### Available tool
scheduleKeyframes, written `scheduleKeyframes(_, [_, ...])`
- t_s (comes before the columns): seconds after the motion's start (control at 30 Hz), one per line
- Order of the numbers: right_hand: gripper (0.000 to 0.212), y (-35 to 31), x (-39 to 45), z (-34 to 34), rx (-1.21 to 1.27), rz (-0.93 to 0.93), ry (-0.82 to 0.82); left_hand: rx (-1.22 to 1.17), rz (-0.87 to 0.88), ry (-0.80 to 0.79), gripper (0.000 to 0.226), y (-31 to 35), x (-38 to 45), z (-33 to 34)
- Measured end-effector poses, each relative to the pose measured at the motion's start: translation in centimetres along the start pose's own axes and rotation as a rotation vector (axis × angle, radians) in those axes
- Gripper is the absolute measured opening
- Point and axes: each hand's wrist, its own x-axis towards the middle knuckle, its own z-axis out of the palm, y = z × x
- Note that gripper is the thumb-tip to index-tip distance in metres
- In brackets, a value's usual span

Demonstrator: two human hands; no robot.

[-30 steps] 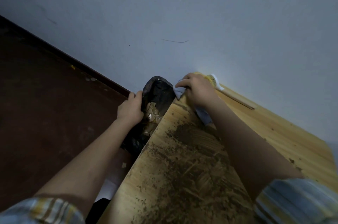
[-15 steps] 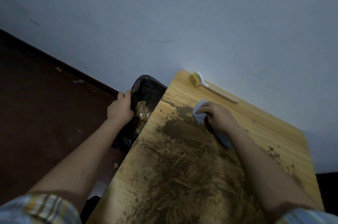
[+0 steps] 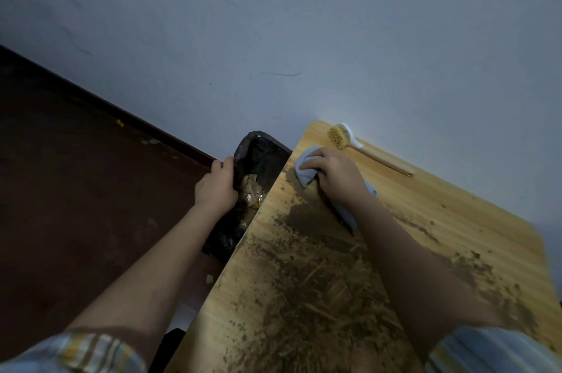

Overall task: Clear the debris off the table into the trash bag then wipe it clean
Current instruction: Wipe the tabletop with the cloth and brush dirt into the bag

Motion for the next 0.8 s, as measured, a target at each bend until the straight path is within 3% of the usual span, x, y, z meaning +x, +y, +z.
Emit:
scheduleKeyframes(0.1, [0.039,0.7,-0.8,-0.9,-0.009,-0.003,0.017,0.009,0.001,0.012,0.058,0.0,0.1,0.2])
scheduleKeyframes(0.3, [0.044,1.1,-1.8,0.0,-0.088,0.013,-0.224,-0.007,-0.008,0.006,0.057,0.0,0.1,0.4])
scheduleKeyframes(0.8, [0.043,-3.5,2.9,1.8,-0.054,-0.047,-0.095,0.004,0.003,0.006,0.055,-0.1,0.1,0.0])
